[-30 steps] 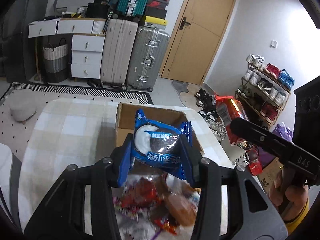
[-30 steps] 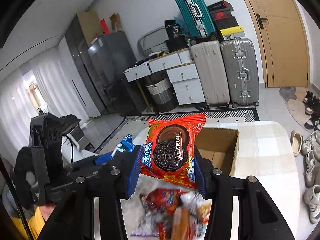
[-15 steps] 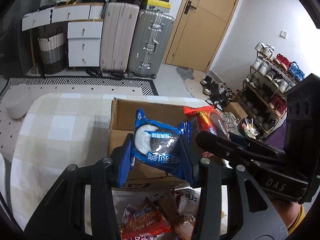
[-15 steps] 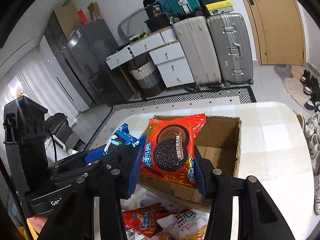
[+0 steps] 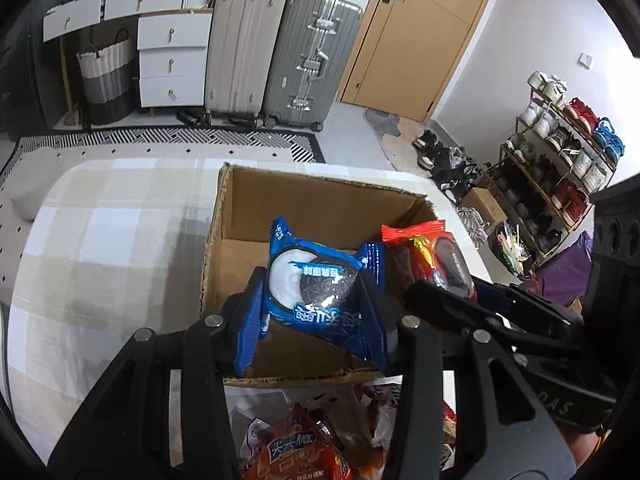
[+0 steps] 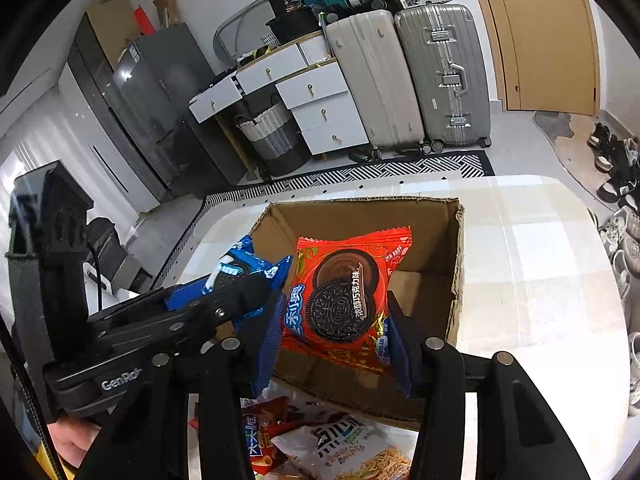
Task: Organize snacks
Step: 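Carry both Oreo packs over the cardboard box and lower them inside, then open both tools to release the packs and withdraw toward the pile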
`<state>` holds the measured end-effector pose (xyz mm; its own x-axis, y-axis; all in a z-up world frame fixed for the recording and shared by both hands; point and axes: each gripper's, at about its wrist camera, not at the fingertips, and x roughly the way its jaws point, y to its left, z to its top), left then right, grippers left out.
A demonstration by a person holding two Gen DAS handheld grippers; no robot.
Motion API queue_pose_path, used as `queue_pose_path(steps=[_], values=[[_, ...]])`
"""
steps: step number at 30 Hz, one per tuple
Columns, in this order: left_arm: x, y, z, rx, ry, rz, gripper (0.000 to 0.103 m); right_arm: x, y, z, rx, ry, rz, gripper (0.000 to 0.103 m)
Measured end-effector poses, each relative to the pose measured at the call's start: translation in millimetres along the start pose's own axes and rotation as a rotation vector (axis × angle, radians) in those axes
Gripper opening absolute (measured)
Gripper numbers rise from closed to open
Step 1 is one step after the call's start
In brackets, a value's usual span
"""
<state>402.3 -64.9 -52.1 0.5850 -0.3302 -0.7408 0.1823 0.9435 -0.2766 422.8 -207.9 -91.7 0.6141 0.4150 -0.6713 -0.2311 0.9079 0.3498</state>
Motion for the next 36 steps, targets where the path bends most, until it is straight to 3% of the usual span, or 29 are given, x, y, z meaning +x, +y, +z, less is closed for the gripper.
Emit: queue_pose_path(steps=[12, 19, 22, 26, 29, 34, 36], values=[[40.3, 14.6, 4.8, -0.052, 0.046, 0.004, 0.044, 7.7, -3.9, -8.2, -0.008, 0.007, -0.028, 0.05], [25.0, 21.3, 5.2, -0.072, -0.015, 0.013, 0.047, -8.8, 1.4, -6.2, -0.035, -0.05, -0.053, 0.053], [8.5, 22.0, 3.7, -0.07, -0.049, 0.029, 0.06, -31.6, 6.6, -10.2, -0.039, -0.093, -0.042, 0.053], [-30.0, 22.3, -10.3, -0.067, -0.114, 0.056, 0.07, -68.9, 17.1, -18.4, -0.055, -0.152, -0.028, 0.055], [-64.6, 13.1, -28.0, -0.049, -0.18, 0.084, 0.074, -101.9, 29.3, -30.8, -0.071, -0.208, -0.02, 0.068], [-127.5, -5.6, -60.8, -0.005, -0.257, 0.123, 0.08, -159.8, 54.9, -61.8, -0.109, -0.305, 0.011, 0.069], [-155.6, -14.8, -78.7, 0.003, -0.294, 0.128, 0.08, -180.3, 65.2, -75.7, -0.127, -0.344, 0.024, 0.08]])
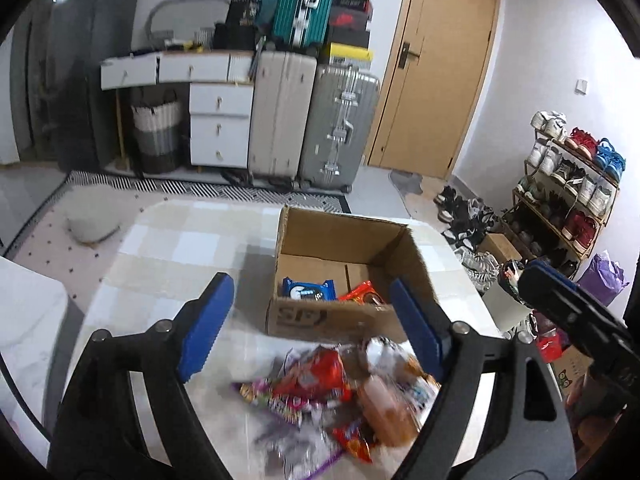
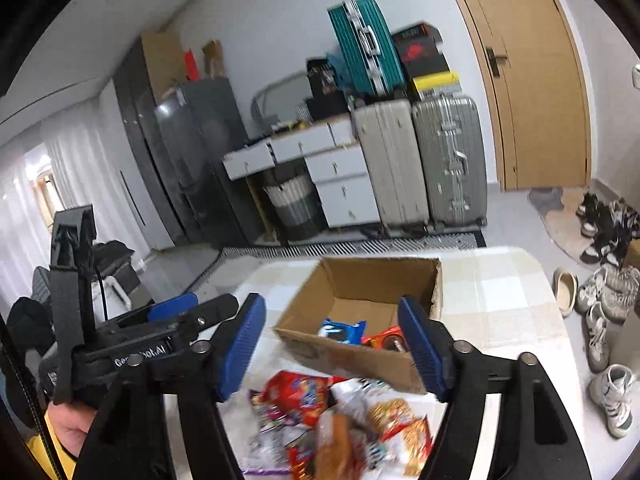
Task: Organize snacks
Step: 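Open both tools to release the packs and withdraw toward the pile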
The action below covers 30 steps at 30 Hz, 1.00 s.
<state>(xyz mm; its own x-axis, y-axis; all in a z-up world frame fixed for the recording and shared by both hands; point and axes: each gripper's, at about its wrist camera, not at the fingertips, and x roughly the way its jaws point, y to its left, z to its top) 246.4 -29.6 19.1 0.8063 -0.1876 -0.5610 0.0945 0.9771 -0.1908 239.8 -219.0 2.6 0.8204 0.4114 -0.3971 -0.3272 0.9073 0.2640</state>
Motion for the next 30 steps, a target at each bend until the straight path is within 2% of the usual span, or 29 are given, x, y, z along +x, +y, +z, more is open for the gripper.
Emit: queue_pose_path(steps=[2, 11, 13, 16, 18, 25, 30], values=[[-25.7, -1.0, -6.1, 0.0, -0.028, 0.001, 0.083, -23.3, 11.7, -7.4, -0.021, -0.038, -0.007, 0.081], [-137.2, -16.4, -49.8, 0.041, -0.095, 0.024, 0.085, -110.5, 60.0, -44.6, -0.055, -0.127, 0.028, 0.088], [-158.4, -16.2, -60.8, 0.046, -0.098, 0.032, 0.088, -124.1, 67.5, -51.4, -0.056, -0.139, 0.033, 0.089], [-192.8, -14.9, -82.4, 0.049, -0.126, 0.045, 0.103, -142.9, 80.3, -62.5, -0.071, -0.151, 0.033, 0.091], [-216.0, -13.2, -99.0, 0.05, -0.148, 0.054, 0.103, -153.3, 89.8, -70.8, -0.084, -0.16, 0.029, 0.093], [-255.2, -3.2, -136.0, 0.052, -0.142, 0.067, 0.103, -164.9, 112.6, -107.5, -0.15, -0.16, 0.02, 0.102], [-256.4, 6.1, -148.7, 0.053, -0.116, 0.062, 0.103, -156.8, 120.6, -130.0, -0.195, -0.135, -0.012, 0.102]])
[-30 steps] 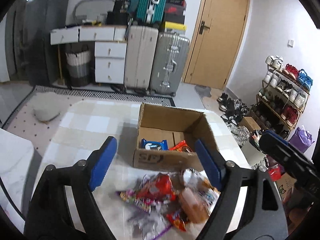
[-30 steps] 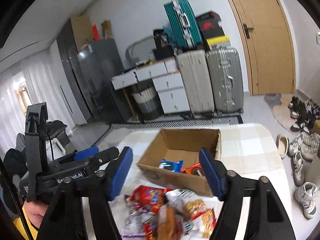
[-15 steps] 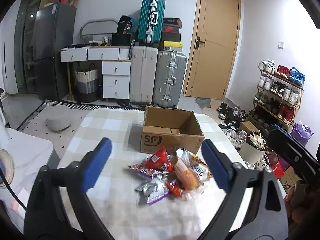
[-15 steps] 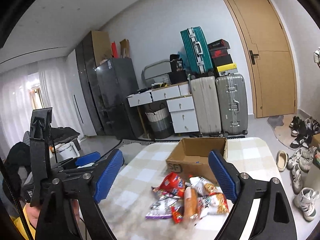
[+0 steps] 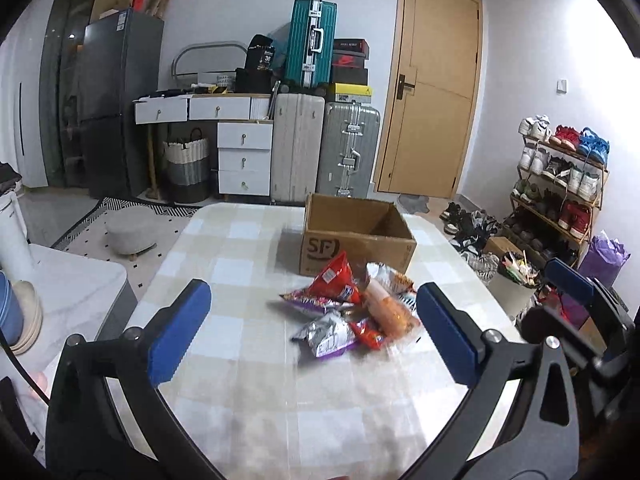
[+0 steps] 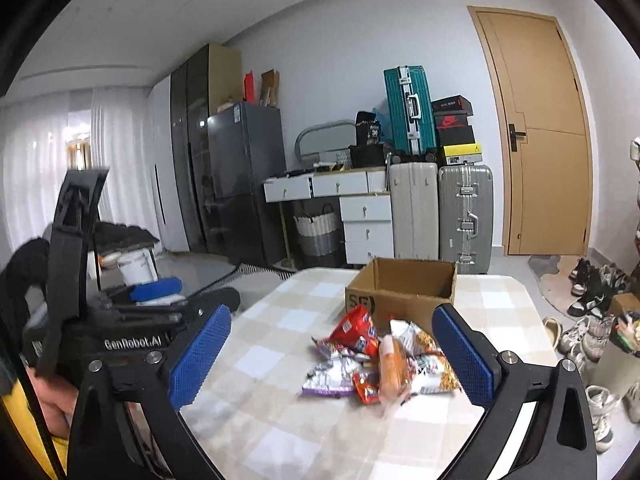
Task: Organize snacks
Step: 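Open both tools to release the packs and withdraw toward the pile, then grasp the silver-purple bag with left tool while right tool grasps the bread roll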
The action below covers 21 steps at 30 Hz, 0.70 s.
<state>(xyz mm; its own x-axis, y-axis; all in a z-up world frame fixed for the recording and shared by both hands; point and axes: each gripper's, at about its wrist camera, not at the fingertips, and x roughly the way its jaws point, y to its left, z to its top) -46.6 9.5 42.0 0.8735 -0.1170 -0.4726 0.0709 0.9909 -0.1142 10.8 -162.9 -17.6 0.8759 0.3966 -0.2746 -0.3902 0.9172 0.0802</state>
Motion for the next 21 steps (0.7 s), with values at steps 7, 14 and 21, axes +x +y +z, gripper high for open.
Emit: queue_pose_path(steps=[7, 14, 21], values=[[25.1, 1.8, -6.1, 0.006, 0.044, 0.006, 0.103, 11.9, -3.4, -11.9, 0.023, 0.015, 0.015, 0.102], [64.0, 9.8, -8.1, -0.005, 0.092, 0.021, 0.103, 25.1, -18.0, -16.1, 0.066, 0.024, 0.023, 0.102], [106.3, 13.7, -32.8, 0.003, 0.183, 0.015, 0.103, 41.1, -33.7, -30.7, 0.091, 0.066, 0.013, 0.102]])
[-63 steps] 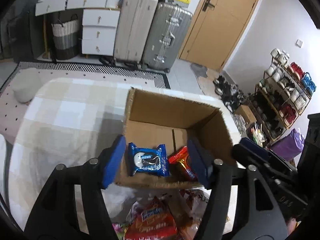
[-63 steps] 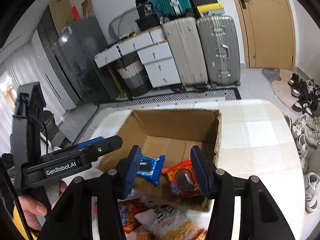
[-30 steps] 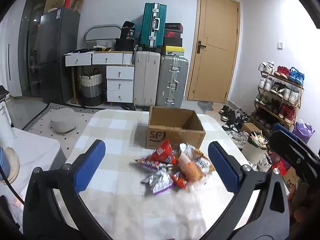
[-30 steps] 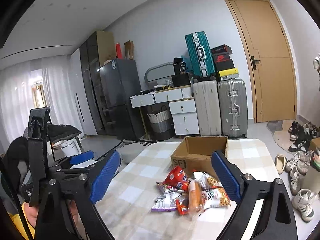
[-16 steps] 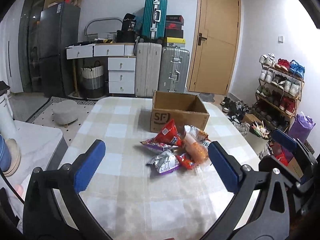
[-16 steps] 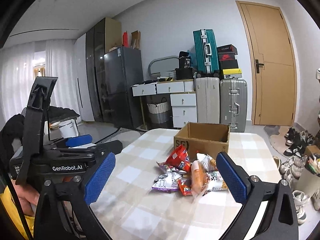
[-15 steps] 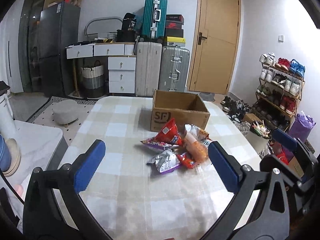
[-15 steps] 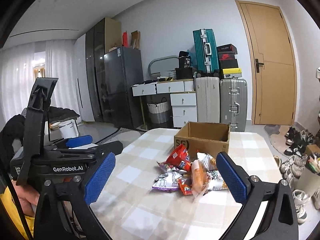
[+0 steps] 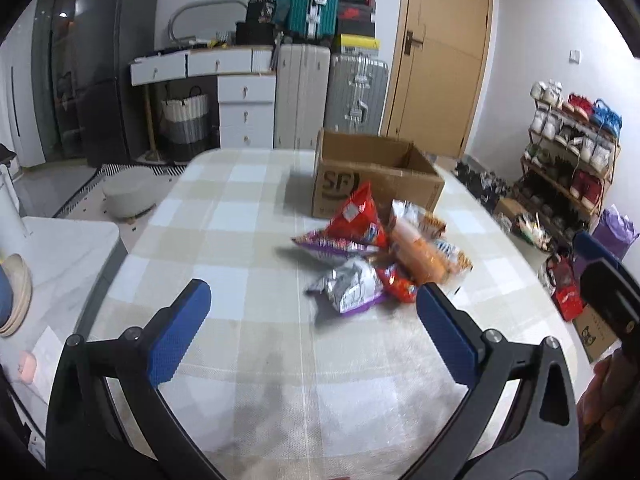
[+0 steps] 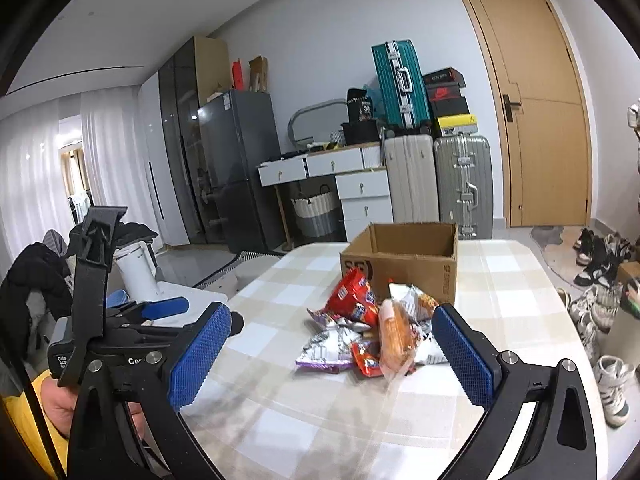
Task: Organize snacks
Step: 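Grasp the silver-purple bag with left tool while right tool grasps the bread roll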
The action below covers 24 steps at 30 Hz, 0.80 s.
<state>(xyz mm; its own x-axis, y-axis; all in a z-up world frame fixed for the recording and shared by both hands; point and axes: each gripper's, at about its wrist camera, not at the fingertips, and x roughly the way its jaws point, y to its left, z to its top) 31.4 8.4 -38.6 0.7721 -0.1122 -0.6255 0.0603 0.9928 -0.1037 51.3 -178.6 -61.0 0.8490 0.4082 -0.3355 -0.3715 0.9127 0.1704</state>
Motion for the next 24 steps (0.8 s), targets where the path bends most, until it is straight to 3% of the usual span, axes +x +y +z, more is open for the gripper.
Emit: queue_pose_path(steps=[8, 18, 24], values=[[74.8, -2.3, -10.8, -0.013, 0.139, -0.038, 0.103, 33.1, -28.3, -17.8, 0.053, 0.064, -0.01, 0.102], [170.2, -4.0, -1.9, -0.051, 0.27, -0.072, 0.103, 72.6, -69.3, -35.2, 0.163, 0.121, 0.02, 0.102], [219.4, -0.3, 4.6, -0.118, 0.338, -0.152, 0.101, 90.5, -81.6, -41.7, 0.196, 0.151, 0.038, 0.102]])
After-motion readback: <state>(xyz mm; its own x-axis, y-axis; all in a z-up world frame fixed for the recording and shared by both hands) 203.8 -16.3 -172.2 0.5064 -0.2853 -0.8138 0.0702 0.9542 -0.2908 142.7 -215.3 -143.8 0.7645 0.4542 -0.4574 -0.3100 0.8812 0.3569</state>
